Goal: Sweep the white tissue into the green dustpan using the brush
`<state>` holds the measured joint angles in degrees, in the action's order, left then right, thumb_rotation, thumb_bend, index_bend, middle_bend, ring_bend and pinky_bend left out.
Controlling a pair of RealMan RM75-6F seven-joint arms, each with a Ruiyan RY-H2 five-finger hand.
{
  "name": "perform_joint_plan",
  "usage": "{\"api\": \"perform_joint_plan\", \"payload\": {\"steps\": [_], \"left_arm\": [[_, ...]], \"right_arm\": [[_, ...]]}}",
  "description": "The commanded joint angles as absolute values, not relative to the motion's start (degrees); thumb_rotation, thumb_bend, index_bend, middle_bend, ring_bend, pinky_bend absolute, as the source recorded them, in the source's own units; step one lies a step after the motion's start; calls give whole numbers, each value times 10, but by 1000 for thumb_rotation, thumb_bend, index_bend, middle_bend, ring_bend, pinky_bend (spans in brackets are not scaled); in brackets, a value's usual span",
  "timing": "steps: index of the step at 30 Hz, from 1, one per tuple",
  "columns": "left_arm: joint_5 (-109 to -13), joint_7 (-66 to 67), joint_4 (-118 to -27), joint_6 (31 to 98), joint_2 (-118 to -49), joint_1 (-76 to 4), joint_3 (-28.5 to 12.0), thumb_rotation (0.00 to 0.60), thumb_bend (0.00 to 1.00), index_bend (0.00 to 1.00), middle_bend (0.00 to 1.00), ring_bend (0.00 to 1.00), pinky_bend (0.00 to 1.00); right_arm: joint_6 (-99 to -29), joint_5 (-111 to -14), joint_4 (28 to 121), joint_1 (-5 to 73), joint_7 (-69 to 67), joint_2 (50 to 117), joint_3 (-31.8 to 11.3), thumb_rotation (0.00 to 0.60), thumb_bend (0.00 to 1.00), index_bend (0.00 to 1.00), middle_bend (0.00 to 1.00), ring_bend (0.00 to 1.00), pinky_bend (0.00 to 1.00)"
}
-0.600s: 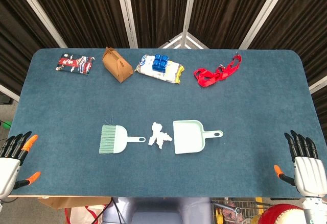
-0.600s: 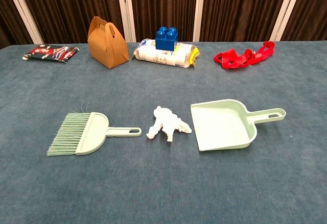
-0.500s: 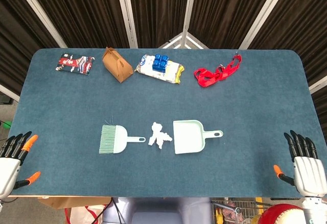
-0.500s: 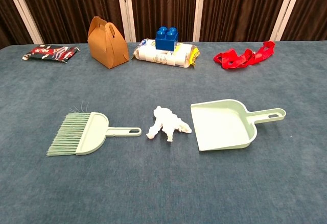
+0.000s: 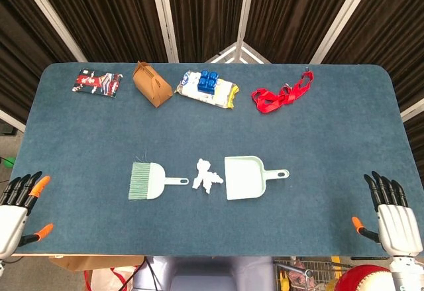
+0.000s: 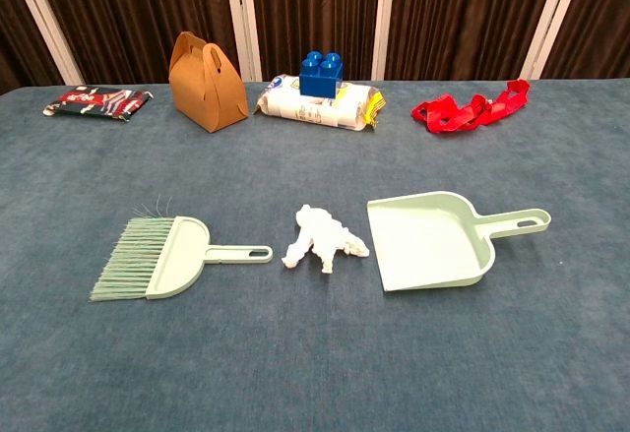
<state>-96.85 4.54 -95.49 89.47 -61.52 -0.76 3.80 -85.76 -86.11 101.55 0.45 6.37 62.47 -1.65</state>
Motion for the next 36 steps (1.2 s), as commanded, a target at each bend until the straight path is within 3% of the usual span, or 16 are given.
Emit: {"api": "perform_joint_plan", "payload": {"steps": [1, 6, 8, 9, 11, 13, 15, 17, 21, 28, 36], "left_arm": [[-967, 43, -955, 896, -615, -6, 38, 600, 0, 0, 0, 0, 32], [-965, 46, -958, 891, -614, -8, 39, 600, 0, 0, 0, 0, 32], [-965, 48, -959, 891, -614, -8, 39, 600, 0, 0, 0, 0, 32], [-965, 49, -959, 891, -615, -7, 38, 600, 0, 0, 0, 0, 32], [-963, 49, -960, 890, -615, -7, 38, 600, 0, 0, 0, 0, 32], [-960, 51, -962, 888, -615, -7, 38, 600, 0, 0, 0, 0, 32], [-959, 54, -964, 887, -616, -8, 38, 600, 0, 0, 0, 0, 32], [-959, 56, -964, 887, -616, -8, 37, 600, 0, 0, 0, 0, 32], [-960, 58, -966, 884, -617, -9, 38, 600, 0, 0, 0, 0, 32], [-958, 55, -966, 878, -616, -11, 39, 600, 0, 0, 0, 0, 32], [-956, 50, -969, 872, -614, -14, 40, 600, 0, 0, 0, 0, 32]], "right_arm": [[-852, -859, 1022, 9, 65, 624, -18, 600, 270, 0, 0, 0, 0], [-826, -835, 1030, 34, 86, 630, -41, 600, 271, 0, 0, 0, 6], [-811, -816, 1027, 53, 98, 639, -61, 600, 270, 0, 18, 22, 119], [-803, -808, 1025, 63, 103, 644, -70, 600, 270, 0, 70, 77, 218], [-779, -786, 1020, 87, 112, 658, -90, 600, 271, 0, 334, 344, 493], [-753, -766, 1014, 110, 124, 669, -102, 600, 271, 0, 567, 571, 677], [-725, -745, 1011, 133, 146, 682, -110, 600, 275, 34, 711, 706, 785], [-705, -726, 1010, 150, 168, 694, -115, 600, 298, 132, 815, 801, 859], [-670, -683, 999, 186, 216, 734, -120, 600, 335, 243, 887, 866, 909], [-659, -628, 984, 221, 280, 797, -117, 600, 346, 369, 911, 887, 922], [-665, -602, 957, 249, 319, 860, -112, 600, 346, 410, 912, 887, 922]]}}
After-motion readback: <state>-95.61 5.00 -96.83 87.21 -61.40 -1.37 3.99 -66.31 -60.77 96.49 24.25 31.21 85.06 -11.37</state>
